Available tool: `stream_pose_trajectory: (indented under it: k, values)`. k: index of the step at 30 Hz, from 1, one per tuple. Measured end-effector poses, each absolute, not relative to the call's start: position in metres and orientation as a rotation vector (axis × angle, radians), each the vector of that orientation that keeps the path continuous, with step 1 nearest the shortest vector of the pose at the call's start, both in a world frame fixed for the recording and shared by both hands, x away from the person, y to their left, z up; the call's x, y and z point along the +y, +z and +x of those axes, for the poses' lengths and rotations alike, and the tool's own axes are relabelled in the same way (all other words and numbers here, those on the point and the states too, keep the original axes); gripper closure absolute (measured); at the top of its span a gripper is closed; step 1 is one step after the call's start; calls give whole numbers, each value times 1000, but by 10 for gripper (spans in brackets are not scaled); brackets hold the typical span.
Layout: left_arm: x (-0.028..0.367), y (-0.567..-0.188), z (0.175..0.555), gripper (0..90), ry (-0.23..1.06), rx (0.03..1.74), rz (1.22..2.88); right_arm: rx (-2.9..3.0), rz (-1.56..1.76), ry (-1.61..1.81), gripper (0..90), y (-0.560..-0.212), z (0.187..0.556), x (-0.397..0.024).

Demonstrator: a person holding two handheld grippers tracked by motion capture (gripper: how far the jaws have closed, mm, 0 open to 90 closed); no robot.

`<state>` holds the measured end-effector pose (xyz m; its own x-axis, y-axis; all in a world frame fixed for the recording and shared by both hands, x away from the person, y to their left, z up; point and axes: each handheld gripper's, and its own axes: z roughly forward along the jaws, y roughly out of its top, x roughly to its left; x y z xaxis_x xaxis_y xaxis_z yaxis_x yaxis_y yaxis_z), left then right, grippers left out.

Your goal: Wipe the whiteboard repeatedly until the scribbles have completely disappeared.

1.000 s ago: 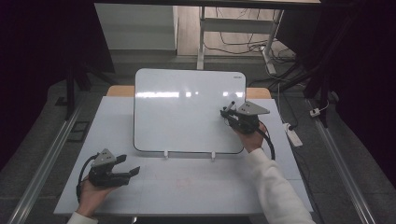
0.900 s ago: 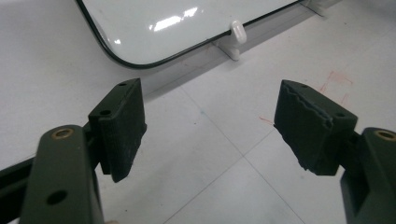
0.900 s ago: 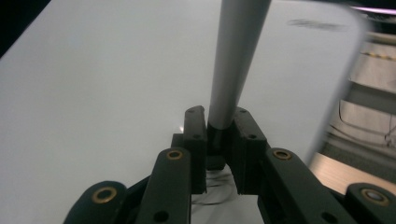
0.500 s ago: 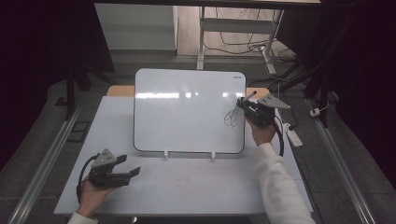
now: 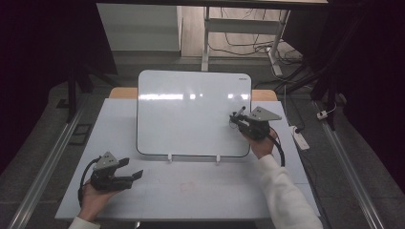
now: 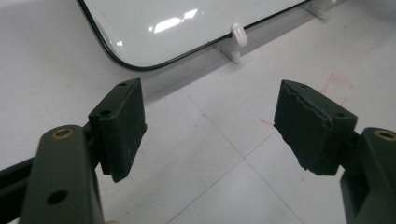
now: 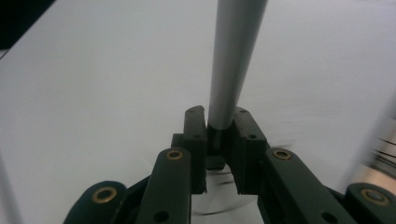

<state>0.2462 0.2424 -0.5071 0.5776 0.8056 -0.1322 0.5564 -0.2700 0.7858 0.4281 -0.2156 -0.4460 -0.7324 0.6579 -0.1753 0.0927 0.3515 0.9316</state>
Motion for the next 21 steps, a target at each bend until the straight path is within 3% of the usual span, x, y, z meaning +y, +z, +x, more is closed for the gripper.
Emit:
stream_pose_trajectory:
  k: [4, 9, 14, 21]
  values:
    - [240, -505, 244, 259, 377, 1079, 1961, 1904, 855, 1479, 775, -435, 444, -245]
    - [240, -506, 246, 259, 371, 1083, 1966, 2095, 641, 1389, 775, -450, 425, -212]
    - [240, -504, 244, 259, 377, 1076, 1962, 1909, 845, 1477, 775, -436, 443, -245]
    - [240, -506, 245, 259, 374, 1081, 1966, 2024, 717, 1390, 775, -447, 425, -230]
